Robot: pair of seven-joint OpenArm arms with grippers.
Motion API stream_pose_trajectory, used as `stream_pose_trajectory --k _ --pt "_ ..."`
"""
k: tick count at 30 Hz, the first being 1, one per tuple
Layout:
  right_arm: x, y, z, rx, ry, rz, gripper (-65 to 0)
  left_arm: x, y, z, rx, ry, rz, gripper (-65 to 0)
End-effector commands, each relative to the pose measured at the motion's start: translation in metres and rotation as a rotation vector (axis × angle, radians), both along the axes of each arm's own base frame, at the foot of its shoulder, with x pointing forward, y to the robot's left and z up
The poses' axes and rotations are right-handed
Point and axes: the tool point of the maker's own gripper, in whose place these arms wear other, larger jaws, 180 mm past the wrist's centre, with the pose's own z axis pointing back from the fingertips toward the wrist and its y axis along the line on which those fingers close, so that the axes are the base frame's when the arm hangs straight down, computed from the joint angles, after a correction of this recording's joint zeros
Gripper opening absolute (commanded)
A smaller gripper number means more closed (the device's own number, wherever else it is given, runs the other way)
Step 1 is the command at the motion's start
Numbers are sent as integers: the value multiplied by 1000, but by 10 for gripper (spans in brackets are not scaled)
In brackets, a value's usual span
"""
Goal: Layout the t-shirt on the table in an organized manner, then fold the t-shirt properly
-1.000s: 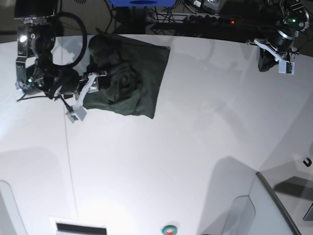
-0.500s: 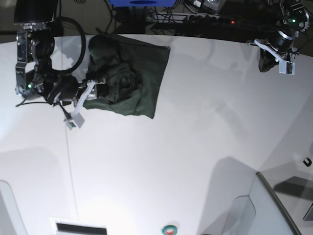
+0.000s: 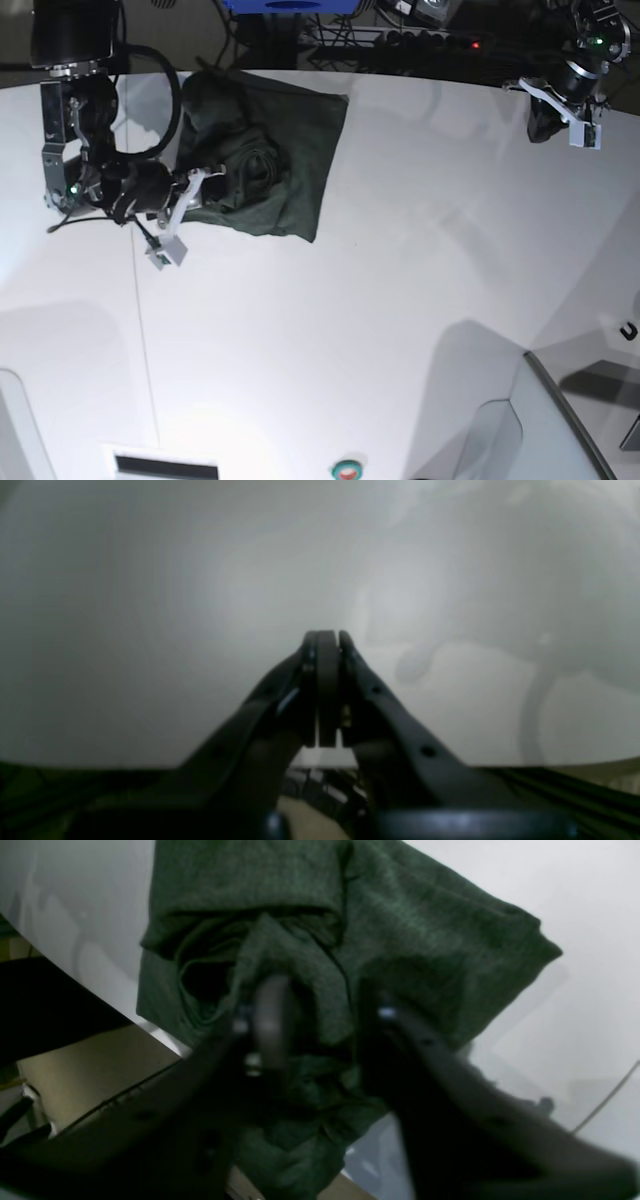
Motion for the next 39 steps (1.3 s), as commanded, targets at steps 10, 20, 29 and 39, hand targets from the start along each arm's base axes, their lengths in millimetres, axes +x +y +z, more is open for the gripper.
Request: stream_pose_trajectory --k 10,20,29,39 --pt "8 6 9 24 -31 1 -411 3 7 6 4 -27 4 -650" --pt "0 5 -7 31 28 -5 -458 4 7 7 5 -27 3 -650" --pt "-2 12 -6 47 28 -5 -620 4 7 7 5 -27 3 -650" --pt "-13 27 32 19 -55 99 -629 5 7 7 6 -30 2 -650"
